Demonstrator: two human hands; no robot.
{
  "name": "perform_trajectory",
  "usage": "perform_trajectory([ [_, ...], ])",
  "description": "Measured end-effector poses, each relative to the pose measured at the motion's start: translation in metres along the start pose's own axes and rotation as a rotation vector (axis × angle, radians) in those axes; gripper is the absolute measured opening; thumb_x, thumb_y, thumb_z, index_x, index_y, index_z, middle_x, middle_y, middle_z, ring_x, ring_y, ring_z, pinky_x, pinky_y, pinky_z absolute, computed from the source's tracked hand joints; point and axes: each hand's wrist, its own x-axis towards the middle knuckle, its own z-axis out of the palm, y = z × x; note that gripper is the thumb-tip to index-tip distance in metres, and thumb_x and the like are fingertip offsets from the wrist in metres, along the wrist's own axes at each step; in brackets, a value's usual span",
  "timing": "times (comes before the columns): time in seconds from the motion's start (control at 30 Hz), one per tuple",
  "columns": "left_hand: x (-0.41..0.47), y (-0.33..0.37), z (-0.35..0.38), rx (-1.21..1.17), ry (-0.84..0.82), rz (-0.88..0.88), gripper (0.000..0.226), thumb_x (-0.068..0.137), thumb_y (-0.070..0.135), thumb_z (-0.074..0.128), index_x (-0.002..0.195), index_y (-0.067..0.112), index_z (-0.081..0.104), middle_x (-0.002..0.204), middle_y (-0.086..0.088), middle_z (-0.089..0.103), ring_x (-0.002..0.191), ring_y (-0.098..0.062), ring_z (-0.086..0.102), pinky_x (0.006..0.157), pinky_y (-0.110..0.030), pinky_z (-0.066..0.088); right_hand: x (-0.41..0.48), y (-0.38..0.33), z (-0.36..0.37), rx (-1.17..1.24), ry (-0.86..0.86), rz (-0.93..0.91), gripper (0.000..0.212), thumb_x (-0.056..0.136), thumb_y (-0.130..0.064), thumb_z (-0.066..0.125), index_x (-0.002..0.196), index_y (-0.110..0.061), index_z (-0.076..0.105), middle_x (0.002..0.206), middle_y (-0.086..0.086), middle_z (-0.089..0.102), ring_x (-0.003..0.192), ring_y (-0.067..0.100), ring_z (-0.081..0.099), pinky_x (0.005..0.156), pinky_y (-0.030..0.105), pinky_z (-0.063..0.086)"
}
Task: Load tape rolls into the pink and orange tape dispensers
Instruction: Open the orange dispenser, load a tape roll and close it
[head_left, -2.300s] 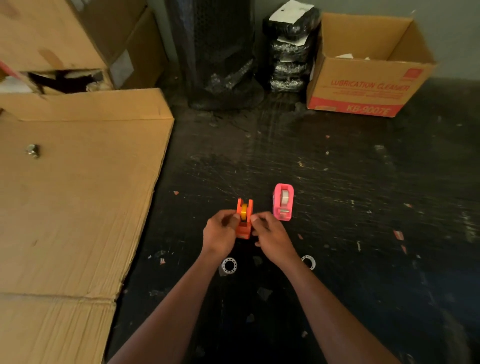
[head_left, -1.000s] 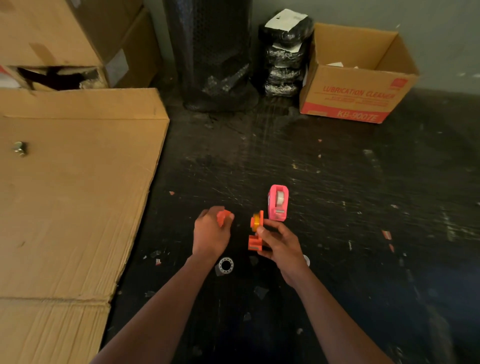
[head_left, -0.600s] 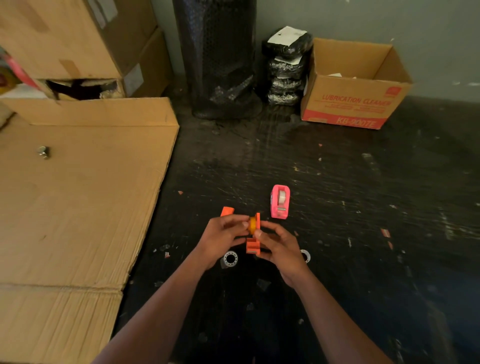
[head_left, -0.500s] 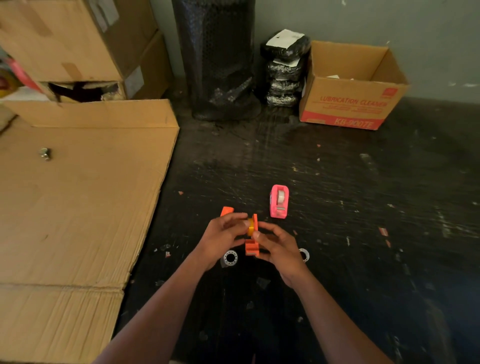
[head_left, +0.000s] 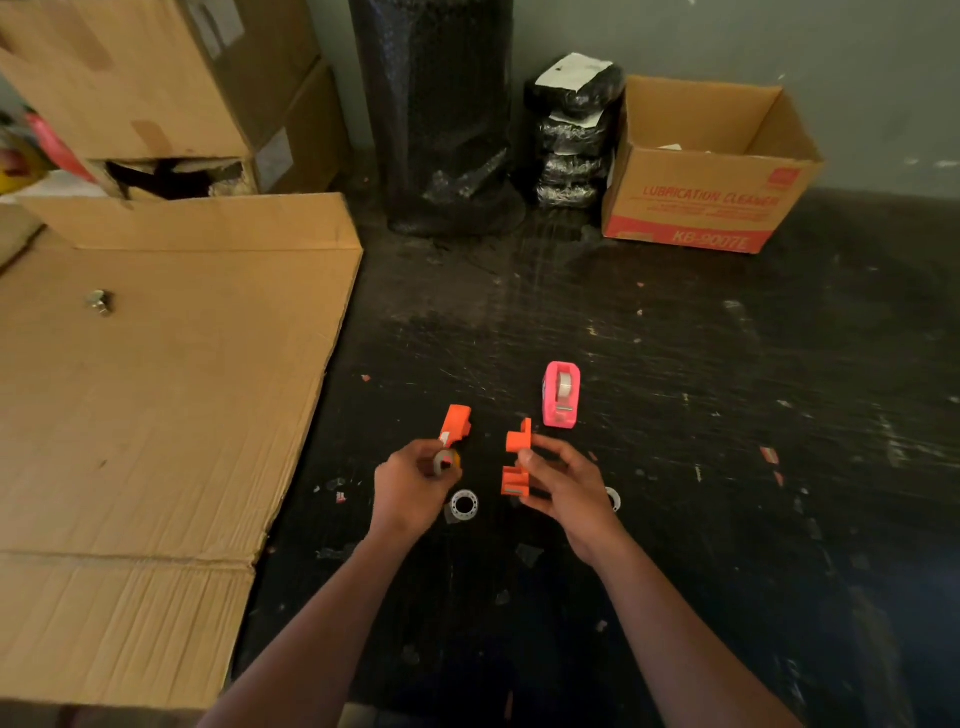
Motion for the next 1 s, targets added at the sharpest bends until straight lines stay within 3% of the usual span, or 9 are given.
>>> perform_trajectory([
  [0.2, -0.014, -0.048, 0.004, 0.431, -0.014, 0.039, 0.041, 0.089, 0.017, 0.076, 0.130, 0.020, 0.069, 0.135, -0.004, 0.064, 0.120, -0.022, 0.065, 0.100, -0.032, 0.051, -0.001, 0.003, -0.003, 0.000, 0.026, 0.020, 0.030, 0.097, -0.022, 0.072, 0.126, -0.031, 0.068, 0.116, -0.002, 0.078, 0.097, 0.012, 0.080, 0.076, 0.031, 0.062],
  [0.5, -0.017, -0.040, 0.007, 0.444, -0.009, 0.044, 0.049, 0.089, 0.026, 0.073, 0.137, 0.023, 0.061, 0.143, -0.003, 0.057, 0.126, -0.021, 0.059, 0.101, -0.036, 0.054, 0.000, 0.002, -0.005, -0.013, 0.057, 0.024, 0.033, 0.097, -0.023, 0.072, 0.129, -0.029, 0.067, 0.113, -0.003, 0.079, 0.090, 0.009, 0.081, 0.076, 0.031, 0.061],
  [0.6, -0.017, -0.029, 0.011, 0.543, 0.022, 0.159, 0.051, 0.091, 0.038, 0.070, 0.139, 0.027, 0.058, 0.143, 0.000, 0.057, 0.130, -0.020, 0.053, 0.106, -0.037, 0.050, 0.000, 0.002, -0.005, -0.026, 0.063, 0.027, 0.033, 0.097, -0.025, 0.072, 0.129, -0.031, 0.067, 0.115, -0.002, 0.079, 0.093, 0.010, 0.081, 0.077, 0.032, 0.061],
  [0.77, -0.011, -0.013, 0.023, 0.823, -0.205, 0.240, 0.064, 0.092, 0.055, 0.064, 0.148, 0.028, 0.050, 0.150, 0.000, 0.054, 0.139, -0.023, 0.048, 0.113, -0.043, 0.042, -0.002, 0.000, -0.006, -0.040, 0.066, 0.031, 0.031, 0.097, -0.024, 0.072, 0.127, -0.031, 0.068, 0.115, -0.004, 0.078, 0.089, 0.008, 0.080, 0.071, 0.028, 0.060],
  [0.83, -0.010, -0.011, 0.026, 0.900, -0.253, 0.248, 0.057, 0.094, 0.053, 0.063, 0.144, 0.028, 0.054, 0.147, 0.000, 0.057, 0.136, -0.023, 0.049, 0.112, -0.043, 0.043, -0.003, -0.001, -0.007, -0.047, 0.064, 0.030, 0.030, 0.097, -0.024, 0.072, 0.126, -0.030, 0.068, 0.114, -0.003, 0.078, 0.091, 0.009, 0.080, 0.072, 0.028, 0.060],
  [0.9, -0.009, -0.010, 0.028, 0.881, -0.253, 0.270, 0.041, 0.094, 0.049, 0.064, 0.131, 0.030, 0.064, 0.134, 0.001, 0.064, 0.128, -0.021, 0.055, 0.105, -0.041, 0.046, -0.003, -0.001, -0.008, -0.049, 0.070, 0.030, 0.028, 0.097, -0.024, 0.073, 0.124, -0.030, 0.069, 0.112, -0.003, 0.079, 0.093, 0.011, 0.080, 0.073, 0.029, 0.061],
  [1.0, -0.010, -0.005, 0.028, 0.381, -0.241, 0.132, 0.026, 0.095, 0.042, 0.069, 0.117, 0.030, 0.073, 0.112, 0.007, 0.073, 0.110, -0.013, 0.066, 0.094, -0.031, 0.052, -0.002, -0.001, -0.010, -0.043, 0.073, 0.020, 0.026, 0.097, -0.022, 0.073, 0.122, -0.030, 0.070, 0.111, -0.004, 0.080, 0.093, 0.011, 0.081, 0.076, 0.031, 0.062],
])
